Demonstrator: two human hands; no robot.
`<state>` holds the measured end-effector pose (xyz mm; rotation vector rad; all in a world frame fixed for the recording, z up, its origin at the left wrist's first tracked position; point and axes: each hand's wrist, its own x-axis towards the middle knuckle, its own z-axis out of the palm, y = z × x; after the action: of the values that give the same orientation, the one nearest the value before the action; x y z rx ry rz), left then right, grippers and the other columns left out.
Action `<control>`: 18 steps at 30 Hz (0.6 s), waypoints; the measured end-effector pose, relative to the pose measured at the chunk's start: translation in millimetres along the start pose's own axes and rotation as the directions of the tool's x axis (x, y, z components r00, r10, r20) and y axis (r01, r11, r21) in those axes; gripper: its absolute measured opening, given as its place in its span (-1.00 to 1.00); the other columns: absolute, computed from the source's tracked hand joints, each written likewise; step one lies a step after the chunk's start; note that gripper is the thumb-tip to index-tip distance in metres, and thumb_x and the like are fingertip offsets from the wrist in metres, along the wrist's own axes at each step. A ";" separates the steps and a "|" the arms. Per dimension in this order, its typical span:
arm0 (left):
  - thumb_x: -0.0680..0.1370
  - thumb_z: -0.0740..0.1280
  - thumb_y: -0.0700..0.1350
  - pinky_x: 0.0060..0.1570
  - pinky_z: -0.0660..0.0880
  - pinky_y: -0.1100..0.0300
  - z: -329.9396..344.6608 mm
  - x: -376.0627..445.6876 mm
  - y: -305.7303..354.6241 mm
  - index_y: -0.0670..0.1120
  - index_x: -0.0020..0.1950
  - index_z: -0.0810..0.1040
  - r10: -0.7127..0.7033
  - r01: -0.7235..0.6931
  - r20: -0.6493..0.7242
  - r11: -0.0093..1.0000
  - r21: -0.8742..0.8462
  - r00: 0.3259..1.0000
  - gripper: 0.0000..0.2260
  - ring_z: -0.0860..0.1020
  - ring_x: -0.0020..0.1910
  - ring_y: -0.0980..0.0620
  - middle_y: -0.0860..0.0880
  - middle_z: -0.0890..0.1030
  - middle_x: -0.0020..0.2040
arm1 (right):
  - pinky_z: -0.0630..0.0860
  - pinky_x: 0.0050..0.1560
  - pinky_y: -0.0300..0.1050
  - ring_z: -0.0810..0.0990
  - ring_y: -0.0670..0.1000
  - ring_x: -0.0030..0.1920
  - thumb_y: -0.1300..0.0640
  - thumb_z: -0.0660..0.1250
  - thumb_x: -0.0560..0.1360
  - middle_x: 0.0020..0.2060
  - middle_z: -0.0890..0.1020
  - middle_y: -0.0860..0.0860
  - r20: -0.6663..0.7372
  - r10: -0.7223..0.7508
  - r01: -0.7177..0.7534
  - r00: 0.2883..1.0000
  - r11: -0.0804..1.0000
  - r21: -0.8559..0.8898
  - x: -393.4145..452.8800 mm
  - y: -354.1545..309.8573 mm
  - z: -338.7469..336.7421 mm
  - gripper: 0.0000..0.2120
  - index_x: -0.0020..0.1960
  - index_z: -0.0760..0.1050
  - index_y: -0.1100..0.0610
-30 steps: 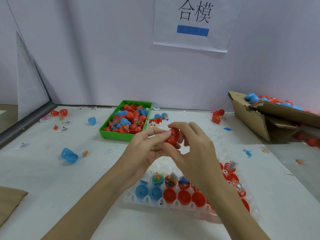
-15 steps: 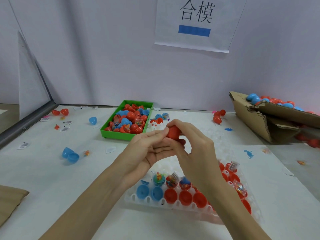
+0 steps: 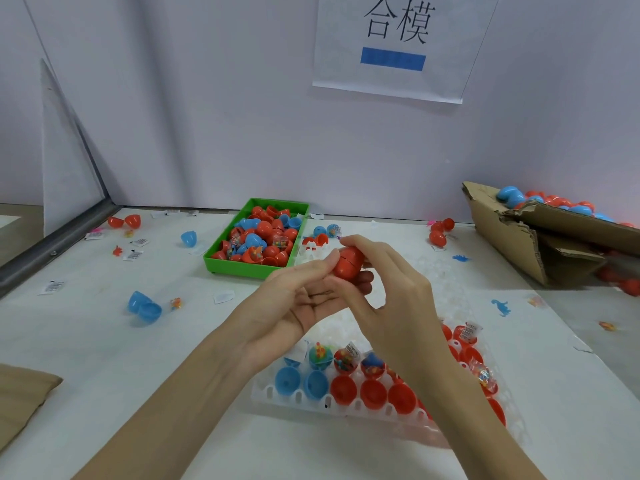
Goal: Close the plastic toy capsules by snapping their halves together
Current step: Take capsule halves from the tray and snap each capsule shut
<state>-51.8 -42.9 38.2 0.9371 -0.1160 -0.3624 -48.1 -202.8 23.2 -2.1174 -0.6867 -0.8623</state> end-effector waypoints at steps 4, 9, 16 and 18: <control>0.56 0.43 -0.04 0.09 0.65 0.13 0.0 -0.6 1.1 -0.27 0.14 0.73 0.004 -0.004 -0.014 0.999 0.048 1.000 -0.68 0.69 0.21 -0.18 -0.34 0.68 0.17 | 0.39 0.14 -0.56 0.47 -0.26 0.07 0.28 0.48 0.53 0.13 0.64 0.04 0.017 -0.010 0.011 1.000 1.000 -0.012 -1.1 1.6 0.7 -0.62 0.33 0.54 0.22; 0.53 0.46 -0.04 0.04 0.66 0.14 3.0 0.0 -2.8 -0.29 0.09 0.73 0.007 -0.002 -0.086 0.998 0.056 0.996 -0.68 0.71 0.17 -0.15 -0.31 0.71 0.12 | 0.50 0.13 -0.42 0.54 -0.16 0.05 0.33 0.42 0.56 0.13 0.63 0.00 0.046 0.020 -0.019 0.999 1.000 -0.014 -2.9 -1.7 1.5 -0.63 0.34 0.54 0.20; 0.52 0.50 0.00 0.04 0.66 0.16 9.6 -1.3 -6.3 -0.28 0.15 0.71 0.047 -0.042 -0.114 0.998 0.042 0.992 -0.62 0.70 0.18 -0.16 -0.31 0.71 0.12 | 0.55 -0.02 -0.31 0.53 -0.10 -0.07 0.25 0.41 0.58 0.01 0.63 -0.02 -0.008 0.005 -0.005 1.000 1.000 0.006 -3.2 -5.2 -0.8 -0.66 0.34 0.54 0.23; 0.51 0.52 -0.04 0.03 0.67 0.14 9.0 -1.2 -5.6 -0.32 0.27 0.63 0.031 -0.035 -0.131 0.999 -0.034 0.991 -0.55 0.70 0.17 -0.18 -0.35 0.69 0.13 | 0.53 0.00 -0.36 0.54 -0.12 -0.06 0.21 0.39 0.60 0.01 0.63 -0.03 -0.020 0.000 0.000 1.000 1.000 0.025 -3.3 -5.1 0.6 -0.66 0.36 0.53 0.23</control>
<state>-56.7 -52.3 39.1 0.9198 -0.0053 -0.2710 -53.4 -200.0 22.6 -2.0838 -0.6842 -0.8690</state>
